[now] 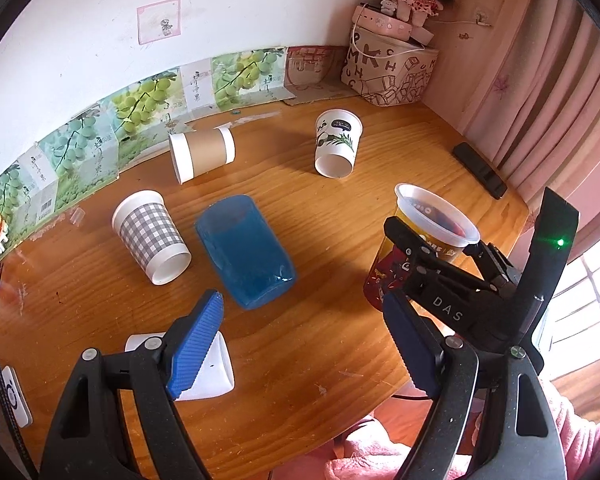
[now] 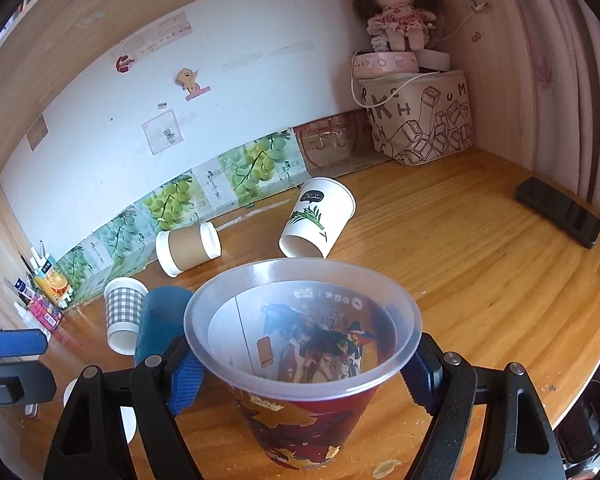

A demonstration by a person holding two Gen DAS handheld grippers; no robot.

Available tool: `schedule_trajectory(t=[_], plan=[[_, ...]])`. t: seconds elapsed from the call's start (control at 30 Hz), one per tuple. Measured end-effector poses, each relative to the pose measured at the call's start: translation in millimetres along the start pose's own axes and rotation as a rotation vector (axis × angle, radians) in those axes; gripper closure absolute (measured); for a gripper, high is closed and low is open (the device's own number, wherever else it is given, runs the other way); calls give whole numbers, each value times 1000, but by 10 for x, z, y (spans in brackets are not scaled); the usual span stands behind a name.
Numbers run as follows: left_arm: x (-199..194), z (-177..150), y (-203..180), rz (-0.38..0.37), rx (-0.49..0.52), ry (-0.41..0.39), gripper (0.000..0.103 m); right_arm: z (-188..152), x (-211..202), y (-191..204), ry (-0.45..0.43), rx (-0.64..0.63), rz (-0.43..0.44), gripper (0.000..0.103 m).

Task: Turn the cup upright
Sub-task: 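Grasp the red cup with the right gripper and hold it rim up, then lower the upright red cup onto the desk and open the right gripper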

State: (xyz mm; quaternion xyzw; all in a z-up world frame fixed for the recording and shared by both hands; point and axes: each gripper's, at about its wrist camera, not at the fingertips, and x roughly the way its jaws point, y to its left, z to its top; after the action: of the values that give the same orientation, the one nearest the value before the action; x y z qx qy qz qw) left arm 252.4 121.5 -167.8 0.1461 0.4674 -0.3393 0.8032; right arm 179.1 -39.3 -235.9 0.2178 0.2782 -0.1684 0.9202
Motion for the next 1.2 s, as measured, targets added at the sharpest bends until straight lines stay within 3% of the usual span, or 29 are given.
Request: schedule_trajectory(t=[0.67, 0.93, 1.2], plan=[[-71, -38, 48, -21, 46, -6, 18, -309, -224, 183, 11, -35, 19, 20], [-152, -139, 44, -12, 17, 2, 18, -295, -402, 252, 6, -41, 35, 18], [-256, -296, 31, -6, -77, 11, 18, -255, -654, 268, 24, -100, 43, 17]])
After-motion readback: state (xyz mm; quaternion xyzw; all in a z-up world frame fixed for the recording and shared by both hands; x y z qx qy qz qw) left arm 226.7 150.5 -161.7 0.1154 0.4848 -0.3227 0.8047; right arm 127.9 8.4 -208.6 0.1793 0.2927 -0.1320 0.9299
